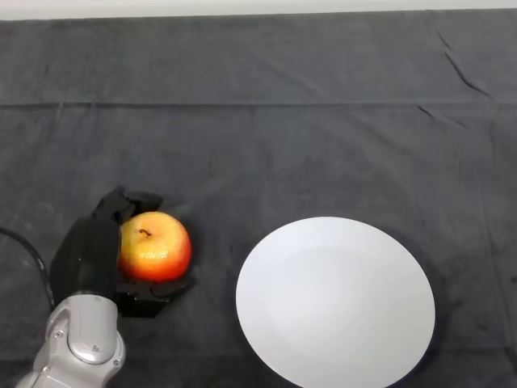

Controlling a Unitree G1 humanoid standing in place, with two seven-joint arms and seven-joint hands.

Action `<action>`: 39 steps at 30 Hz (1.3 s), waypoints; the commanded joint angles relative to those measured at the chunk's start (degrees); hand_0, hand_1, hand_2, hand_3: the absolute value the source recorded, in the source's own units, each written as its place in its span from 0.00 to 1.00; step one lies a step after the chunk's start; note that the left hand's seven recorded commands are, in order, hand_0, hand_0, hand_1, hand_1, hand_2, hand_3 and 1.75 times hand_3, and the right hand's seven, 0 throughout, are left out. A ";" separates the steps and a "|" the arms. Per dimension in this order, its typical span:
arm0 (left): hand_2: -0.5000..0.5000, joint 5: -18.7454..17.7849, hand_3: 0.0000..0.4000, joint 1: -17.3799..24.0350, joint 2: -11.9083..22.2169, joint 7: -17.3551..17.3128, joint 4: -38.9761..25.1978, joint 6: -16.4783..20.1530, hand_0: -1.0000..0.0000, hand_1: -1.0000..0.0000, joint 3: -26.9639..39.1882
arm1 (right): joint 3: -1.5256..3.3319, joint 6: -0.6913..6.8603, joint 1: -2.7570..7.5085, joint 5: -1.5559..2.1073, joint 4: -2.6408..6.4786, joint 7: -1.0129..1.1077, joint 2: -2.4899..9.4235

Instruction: Move the apple to the plate

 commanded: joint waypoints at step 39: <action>0.50 10.14 1.00 -12.14 -1.92 -0.53 -12.94 11.42 0.00 0.00 -13.82 | -0.68 0.11 1.91 1.78 -1.85 -0.12 -0.57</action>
